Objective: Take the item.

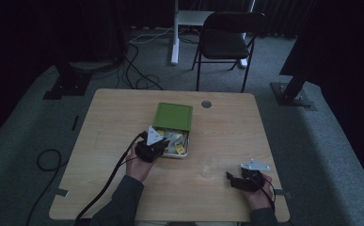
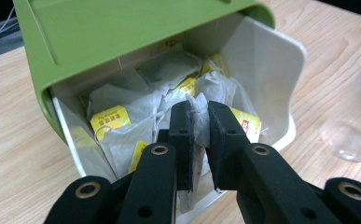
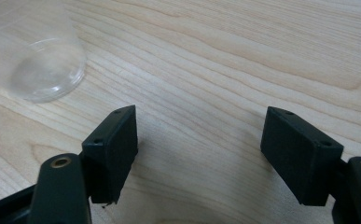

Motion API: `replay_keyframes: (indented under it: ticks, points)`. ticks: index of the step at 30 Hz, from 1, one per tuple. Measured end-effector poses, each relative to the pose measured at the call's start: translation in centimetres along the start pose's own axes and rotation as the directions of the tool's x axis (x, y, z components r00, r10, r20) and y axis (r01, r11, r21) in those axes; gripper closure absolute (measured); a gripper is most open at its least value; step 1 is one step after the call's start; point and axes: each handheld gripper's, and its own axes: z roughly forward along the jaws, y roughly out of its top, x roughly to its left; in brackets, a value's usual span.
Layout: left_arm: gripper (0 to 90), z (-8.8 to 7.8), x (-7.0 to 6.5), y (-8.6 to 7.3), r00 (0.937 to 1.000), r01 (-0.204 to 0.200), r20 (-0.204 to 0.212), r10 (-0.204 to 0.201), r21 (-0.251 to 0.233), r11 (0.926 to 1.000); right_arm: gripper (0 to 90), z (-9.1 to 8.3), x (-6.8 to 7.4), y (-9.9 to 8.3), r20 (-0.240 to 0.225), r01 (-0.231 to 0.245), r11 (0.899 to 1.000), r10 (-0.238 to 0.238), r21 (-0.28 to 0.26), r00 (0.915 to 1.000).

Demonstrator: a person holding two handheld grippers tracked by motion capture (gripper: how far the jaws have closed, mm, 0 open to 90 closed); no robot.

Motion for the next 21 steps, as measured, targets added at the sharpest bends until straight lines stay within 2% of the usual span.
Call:
replay_keyframes:
  ticks: [7, 14, 21]
  points:
    - [82.2, -1.1, -0.1, 0.5, 0.9994, 0.0, 0.033, 0.001, -0.032, 0.9995, 26.7, 0.0, 0.0, 0.0, 0.0, 0.001, 1.0, -0.001, 0.0, 1.0]
    - [82.7, -2.0, -0.5, 1.5, 0.9985, -0.018, 0.05, 0.021, -0.055, 0.9983, 26.7, 0.0, 0.0, 0.0, 0.001, 0.003, 1.0, -0.003, -0.002, 1.0]
    - [83.1, -2.9, -0.5, 2.1, 0.9969, -0.006, 0.078, 0.011, -0.075, 0.9972, 26.7, 0.0, 0.0, 0.0, 0.001, 0.002, 1.0, -0.002, -0.002, 1.0]
